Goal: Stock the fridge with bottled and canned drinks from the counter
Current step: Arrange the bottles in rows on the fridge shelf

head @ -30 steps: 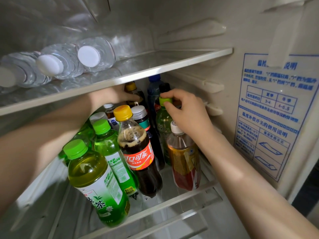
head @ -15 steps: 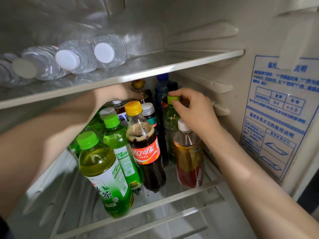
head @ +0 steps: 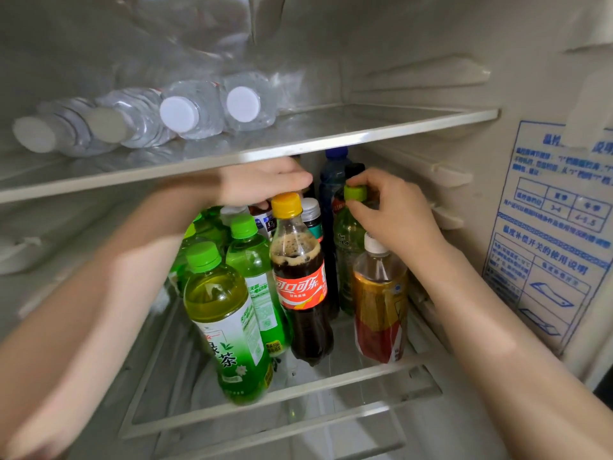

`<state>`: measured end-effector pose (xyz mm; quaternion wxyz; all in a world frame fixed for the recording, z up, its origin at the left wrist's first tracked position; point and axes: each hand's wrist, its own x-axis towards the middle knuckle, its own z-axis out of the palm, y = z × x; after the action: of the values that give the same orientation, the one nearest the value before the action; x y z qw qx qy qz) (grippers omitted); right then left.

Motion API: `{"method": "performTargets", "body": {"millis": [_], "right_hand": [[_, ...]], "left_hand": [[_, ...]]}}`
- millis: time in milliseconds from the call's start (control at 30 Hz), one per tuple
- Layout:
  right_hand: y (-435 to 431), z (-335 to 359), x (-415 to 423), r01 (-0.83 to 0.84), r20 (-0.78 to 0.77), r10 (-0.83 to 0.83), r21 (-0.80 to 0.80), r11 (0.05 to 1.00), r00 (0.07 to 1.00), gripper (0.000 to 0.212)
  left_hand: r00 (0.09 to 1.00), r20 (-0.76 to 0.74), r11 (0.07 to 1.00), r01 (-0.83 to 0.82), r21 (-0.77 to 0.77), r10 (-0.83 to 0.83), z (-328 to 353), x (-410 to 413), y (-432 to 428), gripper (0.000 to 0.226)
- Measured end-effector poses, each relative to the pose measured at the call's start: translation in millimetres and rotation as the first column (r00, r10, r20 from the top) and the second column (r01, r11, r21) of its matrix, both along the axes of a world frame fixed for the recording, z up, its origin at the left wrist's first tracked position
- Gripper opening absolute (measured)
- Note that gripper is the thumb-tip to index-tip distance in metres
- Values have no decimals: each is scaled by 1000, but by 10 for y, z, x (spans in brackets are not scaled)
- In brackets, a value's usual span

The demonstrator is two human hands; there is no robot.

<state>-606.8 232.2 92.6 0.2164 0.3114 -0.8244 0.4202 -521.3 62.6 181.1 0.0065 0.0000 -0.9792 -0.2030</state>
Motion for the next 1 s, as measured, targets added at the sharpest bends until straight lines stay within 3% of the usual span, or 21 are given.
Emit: {"method": "performTargets", "body": {"millis": [133, 233, 367, 467, 633, 867, 1000], "right_hand": [[-94, 146, 9, 74, -182, -43, 171, 982, 982, 32], [-184, 257, 47, 47, -260, 32, 293, 955, 965, 33], [-336, 335, 90, -18, -235, 186, 575, 818, 954, 33], [-419, 348, 107, 29, -218, 177, 703, 710, 960, 38], [-354, 423, 196, 102, -276, 145, 715, 692, 950, 44], [-15, 236, 558, 87, -399, 186, 574, 814, 898, 48], [158, 119, 649, -36, -368, 237, 478, 878, 899, 48]], "left_hand": [[996, -47, 993, 73, -98, -78, -20, 217, -29, 30], [988, -110, 987, 98, -125, -112, -66, 326, -79, 26], [964, -232, 988, 108, -113, -132, -136, 529, -61, 34], [957, -269, 987, 70, -147, -108, -164, 697, -33, 37], [950, -310, 995, 12, -94, -40, -198, 895, -25, 30], [934, -358, 999, -6, -35, -7, -283, 1143, -39, 30], [943, -332, 1000, 23, 7, -19, -255, 1184, -50, 25]]}}
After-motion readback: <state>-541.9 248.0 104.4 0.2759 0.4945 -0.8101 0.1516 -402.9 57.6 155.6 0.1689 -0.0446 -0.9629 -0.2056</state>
